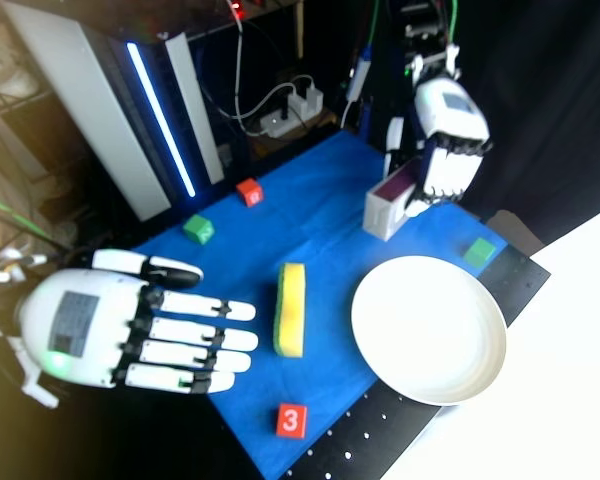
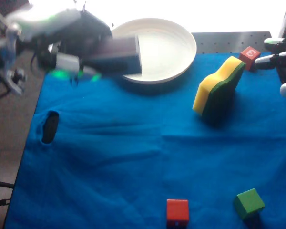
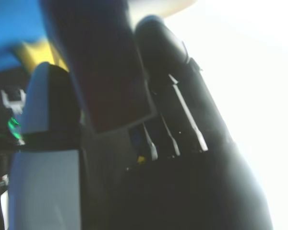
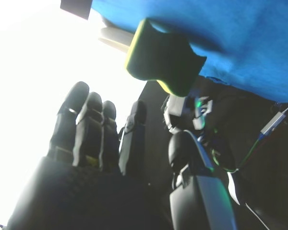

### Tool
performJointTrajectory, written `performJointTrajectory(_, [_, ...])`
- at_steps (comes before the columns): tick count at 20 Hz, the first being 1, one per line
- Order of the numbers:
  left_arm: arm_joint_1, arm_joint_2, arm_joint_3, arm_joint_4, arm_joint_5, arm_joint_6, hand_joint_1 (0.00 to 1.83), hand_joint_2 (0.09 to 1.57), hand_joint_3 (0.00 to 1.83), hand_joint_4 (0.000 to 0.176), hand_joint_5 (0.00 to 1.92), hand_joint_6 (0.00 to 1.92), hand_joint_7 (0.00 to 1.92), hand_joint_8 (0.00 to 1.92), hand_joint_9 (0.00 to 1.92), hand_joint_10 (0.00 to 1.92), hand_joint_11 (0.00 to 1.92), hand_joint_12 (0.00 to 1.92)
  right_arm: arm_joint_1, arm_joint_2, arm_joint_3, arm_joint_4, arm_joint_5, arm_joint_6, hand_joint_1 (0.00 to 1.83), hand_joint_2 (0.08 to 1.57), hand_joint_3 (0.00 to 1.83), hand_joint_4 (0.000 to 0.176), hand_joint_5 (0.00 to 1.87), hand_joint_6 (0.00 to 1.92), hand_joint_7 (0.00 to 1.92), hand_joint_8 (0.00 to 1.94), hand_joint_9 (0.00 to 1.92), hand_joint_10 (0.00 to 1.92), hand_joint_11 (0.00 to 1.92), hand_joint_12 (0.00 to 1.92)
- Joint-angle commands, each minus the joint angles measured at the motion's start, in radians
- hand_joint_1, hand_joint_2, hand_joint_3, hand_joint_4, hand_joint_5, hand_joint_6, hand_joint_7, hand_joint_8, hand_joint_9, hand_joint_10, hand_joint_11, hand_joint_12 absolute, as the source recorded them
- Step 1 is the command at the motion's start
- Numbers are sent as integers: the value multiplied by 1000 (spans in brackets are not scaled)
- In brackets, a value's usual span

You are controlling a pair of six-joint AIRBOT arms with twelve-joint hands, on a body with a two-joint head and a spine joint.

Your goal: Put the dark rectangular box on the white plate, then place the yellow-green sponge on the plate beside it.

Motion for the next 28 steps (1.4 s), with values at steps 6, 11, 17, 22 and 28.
performJointTrajectory(6, [-160,-190,220,32,98,-3,1372,1054,5,0,948,982,1182,589,1094,914,895,1121,10,-10,12,35,113,7,252,1311,0,171,513,2,240,1,176,9,0,285])
performJointTrajectory(11, [-217,-356,435,32,250,-11,1390,1065,0,0,954,989,1153,709,1010,1014,795,1095,10,-19,23,33,113,7,296,1306,0,176,506,1,231,0,156,1,20,185])
performJointTrajectory(17, [-242,-490,603,31,340,-12,1238,1135,0,0,877,995,1004,1135,805,1071,472,1549,12,-35,41,31,114,7,352,1304,0,176,540,2,268,2,194,4,49,294])
performJointTrajectory(22, [-242,-518,622,27,341,-13,979,1020,0,21,684,116,631,418,648,749,438,1378,13,-43,48,26,114,8,374,1328,0,164,542,0,268,0,206,0,35,410])
performJointTrajectory(28, [-225,-451,526,29,270,-14,903,988,0,67,646,0,680,8,770,292,490,1219,13,-45,48,24,114,14,445,1330,0,128,544,1,284,3,233,4,60,473])
